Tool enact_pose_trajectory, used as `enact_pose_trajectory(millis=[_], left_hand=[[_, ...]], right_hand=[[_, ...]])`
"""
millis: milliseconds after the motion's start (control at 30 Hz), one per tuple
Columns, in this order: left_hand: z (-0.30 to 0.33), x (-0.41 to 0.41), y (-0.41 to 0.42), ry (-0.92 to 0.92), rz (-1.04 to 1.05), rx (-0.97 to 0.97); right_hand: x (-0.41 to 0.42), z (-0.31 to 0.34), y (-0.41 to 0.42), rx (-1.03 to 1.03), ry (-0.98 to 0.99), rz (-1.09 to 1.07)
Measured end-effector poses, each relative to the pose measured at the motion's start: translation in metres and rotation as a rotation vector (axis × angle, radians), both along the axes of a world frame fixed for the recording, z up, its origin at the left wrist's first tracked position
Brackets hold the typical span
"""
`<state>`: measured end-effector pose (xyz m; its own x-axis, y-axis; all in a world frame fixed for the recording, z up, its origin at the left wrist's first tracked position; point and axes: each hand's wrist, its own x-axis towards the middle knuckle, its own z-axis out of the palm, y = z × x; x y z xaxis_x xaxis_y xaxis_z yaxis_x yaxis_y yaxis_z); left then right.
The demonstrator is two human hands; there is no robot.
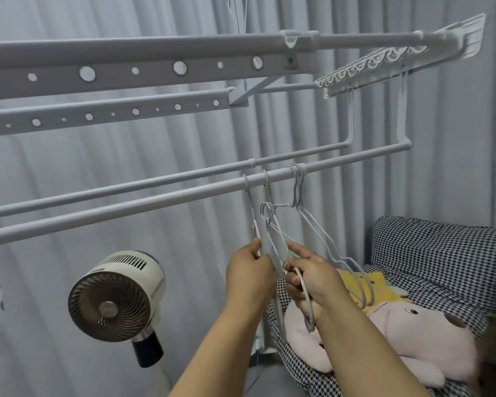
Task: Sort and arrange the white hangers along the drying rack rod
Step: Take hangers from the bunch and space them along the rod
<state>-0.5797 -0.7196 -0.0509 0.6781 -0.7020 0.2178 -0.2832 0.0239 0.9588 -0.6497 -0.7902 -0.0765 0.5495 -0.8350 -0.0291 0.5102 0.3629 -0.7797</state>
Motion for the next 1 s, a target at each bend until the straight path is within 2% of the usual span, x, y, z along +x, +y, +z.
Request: enact_pose_trajectory(millis=[300,1000], left_hand=[[0.003,-0.016,-0.021,-0.011,0.018,0.029],[0.007,-0.031,-0.029,-0.05,0.008,0.067]], right_hand=[[-0.019,0.006,-0.011,0.024,-0.048,0.014],[-0.024,0.004,-0.021,-0.016,0.054,-0.037]])
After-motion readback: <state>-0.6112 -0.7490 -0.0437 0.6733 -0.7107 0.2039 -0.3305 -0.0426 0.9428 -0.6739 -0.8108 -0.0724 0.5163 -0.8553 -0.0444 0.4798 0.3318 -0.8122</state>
